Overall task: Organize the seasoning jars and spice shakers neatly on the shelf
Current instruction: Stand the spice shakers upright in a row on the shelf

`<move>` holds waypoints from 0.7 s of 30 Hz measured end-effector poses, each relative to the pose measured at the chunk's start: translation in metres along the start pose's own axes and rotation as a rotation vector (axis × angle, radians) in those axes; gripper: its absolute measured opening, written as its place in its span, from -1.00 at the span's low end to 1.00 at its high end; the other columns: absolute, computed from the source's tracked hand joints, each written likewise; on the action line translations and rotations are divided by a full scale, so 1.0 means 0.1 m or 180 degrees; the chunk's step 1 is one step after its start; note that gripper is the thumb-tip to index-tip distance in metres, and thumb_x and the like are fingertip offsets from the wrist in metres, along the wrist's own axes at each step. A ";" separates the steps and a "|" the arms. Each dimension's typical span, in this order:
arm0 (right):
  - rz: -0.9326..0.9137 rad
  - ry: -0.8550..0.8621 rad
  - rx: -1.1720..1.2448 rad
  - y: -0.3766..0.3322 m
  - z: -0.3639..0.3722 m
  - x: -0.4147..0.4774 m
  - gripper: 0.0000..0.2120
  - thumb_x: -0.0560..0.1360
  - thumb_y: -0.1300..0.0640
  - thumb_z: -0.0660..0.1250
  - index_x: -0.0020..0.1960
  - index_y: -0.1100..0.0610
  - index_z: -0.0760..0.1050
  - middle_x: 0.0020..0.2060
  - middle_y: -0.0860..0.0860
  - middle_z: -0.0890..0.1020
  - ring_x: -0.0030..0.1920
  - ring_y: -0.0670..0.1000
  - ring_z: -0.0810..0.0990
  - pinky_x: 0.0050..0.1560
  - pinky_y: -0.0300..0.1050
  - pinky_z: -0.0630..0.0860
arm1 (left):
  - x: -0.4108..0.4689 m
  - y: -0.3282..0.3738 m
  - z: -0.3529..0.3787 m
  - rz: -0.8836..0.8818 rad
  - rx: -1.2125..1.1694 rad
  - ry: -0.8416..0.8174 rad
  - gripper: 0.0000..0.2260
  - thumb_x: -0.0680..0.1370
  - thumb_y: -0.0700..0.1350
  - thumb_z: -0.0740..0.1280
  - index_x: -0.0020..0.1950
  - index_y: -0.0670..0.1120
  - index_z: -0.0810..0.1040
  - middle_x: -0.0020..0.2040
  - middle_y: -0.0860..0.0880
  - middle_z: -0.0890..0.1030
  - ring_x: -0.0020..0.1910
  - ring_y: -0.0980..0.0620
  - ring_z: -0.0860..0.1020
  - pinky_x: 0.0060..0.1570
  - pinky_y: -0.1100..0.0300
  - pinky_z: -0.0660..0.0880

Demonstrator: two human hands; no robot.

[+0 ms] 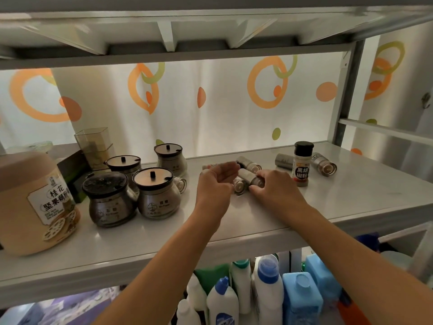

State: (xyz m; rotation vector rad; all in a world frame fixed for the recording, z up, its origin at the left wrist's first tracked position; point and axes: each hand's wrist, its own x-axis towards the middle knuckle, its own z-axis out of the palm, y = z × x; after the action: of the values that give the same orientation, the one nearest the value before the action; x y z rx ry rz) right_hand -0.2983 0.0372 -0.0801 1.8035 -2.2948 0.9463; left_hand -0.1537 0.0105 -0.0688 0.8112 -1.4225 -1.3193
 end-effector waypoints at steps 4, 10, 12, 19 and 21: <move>0.0013 0.0068 0.0041 0.02 0.03 -0.01 -0.59 0.49 0.01 0.36 0.30 0.12 0.52 0.08 0.14 0.67 0.08 0.14 0.61 0.09 -0.04 0.53 | 0.08 0.14 0.00 0.0233 0.0015 0.0153 -0.47 0.38 -0.58 0.09 0.16 -0.16 0.58 0.06 -0.05 0.67 0.04 0.16 0.62 -0.14 0.46 0.52; 0.0118 0.0154 0.0450 0.08 0.01 -0.04 -0.63 0.47 0.03 0.39 0.23 0.14 0.58 0.05 0.14 0.68 0.03 0.12 0.62 0.08 0.01 0.54 | 0.16 0.12 0.08 0.0187 0.0355 0.0165 -0.54 0.42 -0.51 0.15 0.09 -0.06 0.60 0.07 -0.01 0.68 0.09 0.11 0.63 0.17 0.23 0.52; 0.0210 0.0128 0.0763 0.11 0.00 -0.03 -0.61 0.45 0.03 0.41 0.24 0.14 0.58 0.05 0.12 0.68 0.02 0.09 0.62 0.09 -0.01 0.55 | 0.23 0.11 0.09 0.0189 0.0486 0.0241 -0.57 0.44 -0.48 0.19 0.10 -0.06 0.61 0.07 0.00 0.67 0.09 0.11 0.62 0.21 0.18 0.50; 0.0525 0.0025 0.2123 0.18 -0.11 -0.07 -0.63 0.44 0.16 0.45 0.23 0.15 0.58 -0.08 -0.01 0.66 -0.03 -0.05 0.63 0.04 -0.27 0.51 | 0.51 0.13 0.10 0.0068 0.0892 0.0268 -0.67 0.50 -0.38 0.27 0.18 -0.09 0.56 0.06 0.00 0.64 0.11 0.04 0.59 0.25 0.09 0.48; 0.0626 -0.0050 0.2496 0.19 -0.12 -0.08 -0.65 0.43 0.19 0.46 0.21 0.16 0.58 -0.12 -0.04 0.68 -0.05 -0.06 0.65 0.13 -0.17 0.56 | 0.56 0.14 0.13 -0.0058 0.1084 0.0171 -0.69 0.52 -0.30 0.30 0.25 -0.10 0.53 0.08 0.00 0.61 0.11 0.02 0.57 0.25 0.13 0.46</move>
State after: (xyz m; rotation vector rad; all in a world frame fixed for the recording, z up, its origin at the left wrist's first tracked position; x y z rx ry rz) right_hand -0.3162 0.0518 -0.0815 1.7898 -2.3115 2.0951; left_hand -0.1796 -0.0356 -0.0420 1.0762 -1.6233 -1.0731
